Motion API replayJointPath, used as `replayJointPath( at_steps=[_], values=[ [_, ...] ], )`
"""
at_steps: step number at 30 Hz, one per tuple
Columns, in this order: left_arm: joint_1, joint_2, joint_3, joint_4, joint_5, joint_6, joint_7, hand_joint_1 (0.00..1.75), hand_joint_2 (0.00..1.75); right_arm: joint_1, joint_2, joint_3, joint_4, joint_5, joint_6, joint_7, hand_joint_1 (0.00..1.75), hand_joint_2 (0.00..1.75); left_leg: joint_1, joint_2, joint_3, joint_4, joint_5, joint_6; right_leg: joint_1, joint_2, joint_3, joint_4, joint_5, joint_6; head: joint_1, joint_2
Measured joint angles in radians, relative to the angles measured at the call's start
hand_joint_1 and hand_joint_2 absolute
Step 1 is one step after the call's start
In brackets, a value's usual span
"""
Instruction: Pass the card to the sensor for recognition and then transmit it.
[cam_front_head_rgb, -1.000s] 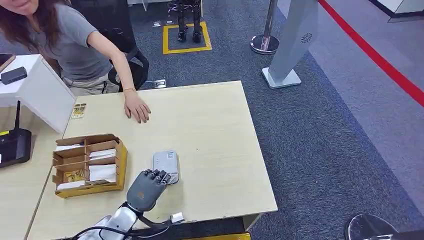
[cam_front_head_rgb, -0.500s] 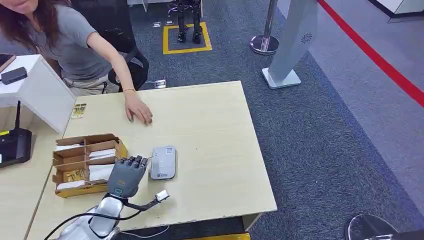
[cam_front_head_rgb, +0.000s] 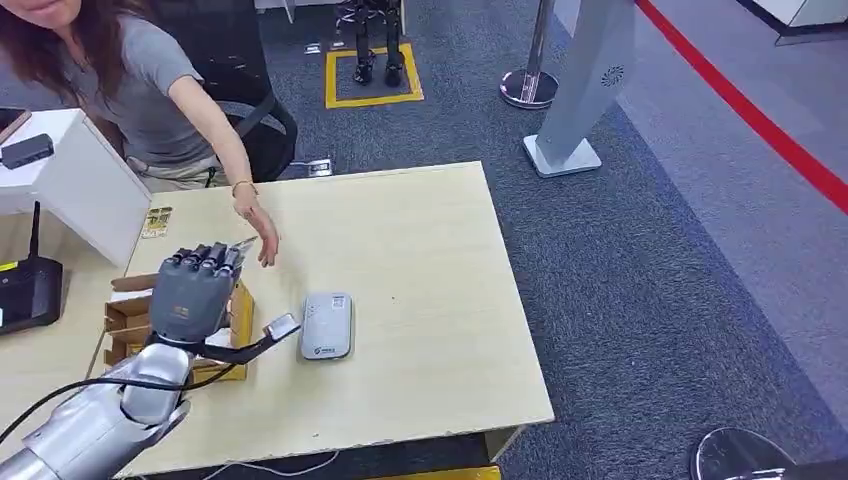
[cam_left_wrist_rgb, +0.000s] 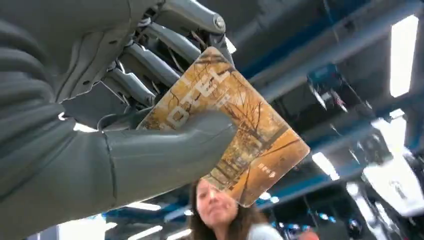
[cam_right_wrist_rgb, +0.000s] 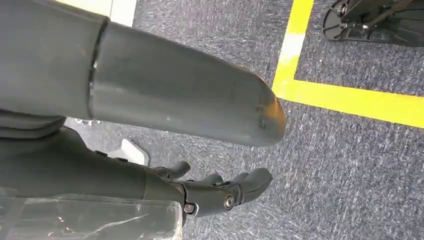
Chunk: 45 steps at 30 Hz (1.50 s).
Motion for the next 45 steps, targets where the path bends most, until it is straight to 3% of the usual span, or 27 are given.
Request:
replayJointPath(
  at_steps=[5, 13, 30, 31, 35, 36, 37, 45],
  values=[
    [0.031, 0.036, 0.105, -0.084, 0.0, 0.006, -0.021, 1.75, 1.75, 0.001, 0.0, 0.0, 0.002, -0.007, 0.0, 0.0, 0.0, 0.0, 0.0, 0.0, 0.0, 0.0, 0.0, 0.0, 0.0, 0.0, 0.0, 0.0, 0.0, 0.0, 0.0, 0.0],
    [0.064, 0.059, 0.19, -0.141, 0.0, 0.002, -0.043, 1.75, 1.75, 0.001, 0.0, 0.0, 0.005, -0.009, 0.003, 0.0, 0.0, 0.0, 0.0, 0.0, 0.0, 0.0, 0.0, 0.0, 0.0, 0.0, 0.0, 0.0, 0.0, 0.0, 0.0, 0.0],
    [0.087, 0.088, 0.238, -0.158, 0.0, -0.011, -0.029, 1.75, 1.75, 0.001, 0.0, 0.0, 0.007, -0.011, 0.003, 0.0, 0.0, 0.0, 0.0, 0.0, 0.0, 0.0, 0.0, 0.0, 0.0, 0.0, 0.0, 0.0, 0.0, 0.0, 0.0, 0.0],
    [0.089, 0.092, 0.241, -0.158, 0.0, -0.007, -0.029, 1.62, 1.75, 0.002, 0.0, 0.0, 0.007, -0.011, 0.003, 0.0, 0.0, 0.0, 0.0, 0.0, 0.0, 0.0, 0.0, 0.0, 0.0, 0.0, 0.0, 0.0, 0.0, 0.0, 0.0, 0.0],
    [0.108, 0.101, 0.267, -0.158, 0.0, 0.001, -0.041, 1.69, 1.75, 0.002, 0.0, 0.0, 0.007, -0.011, 0.002, 0.002, 0.0, 0.0, 0.0, 0.0, 0.0, 0.0, 0.0, 0.0, 0.0, 0.0, 0.0, 0.0, 0.0, 0.0, 0.0, 0.0],
    [0.112, 0.102, 0.274, -0.158, 0.0, 0.001, -0.042, 1.55, 1.75, 0.002, 0.0, 0.0, 0.007, -0.012, 0.002, 0.003, 0.0, 0.0, 0.0, 0.0, 0.0, 0.0, 0.0, 0.0, 0.0, 0.0, 0.0, 0.0, 0.0, 0.0, 0.0, 0.0],
    [0.116, 0.102, 0.281, -0.158, 0.0, 0.001, -0.043, 0.02, 1.75, 0.002, 0.0, 0.0, 0.007, -0.012, 0.002, 0.003, 0.0, 0.0, 0.0, 0.0, 0.0, 0.0, 0.0, 0.0, 0.0, 0.0, 0.0, 0.0, 0.0, 0.0, 0.0, 0.0],
    [0.128, 0.11, 0.315, -0.17, 0.0, -0.002, -0.039, 0.0, 1.75, 0.002, 0.004, 0.0, 0.007, -0.019, -0.001, 0.003, 0.0, 0.0, 0.0, 0.0, 0.0, 0.0, 0.0, 0.0, 0.0, 0.0, 0.0, 0.0, 0.0, 0.0, 0.0, 0.0]
  ],
)
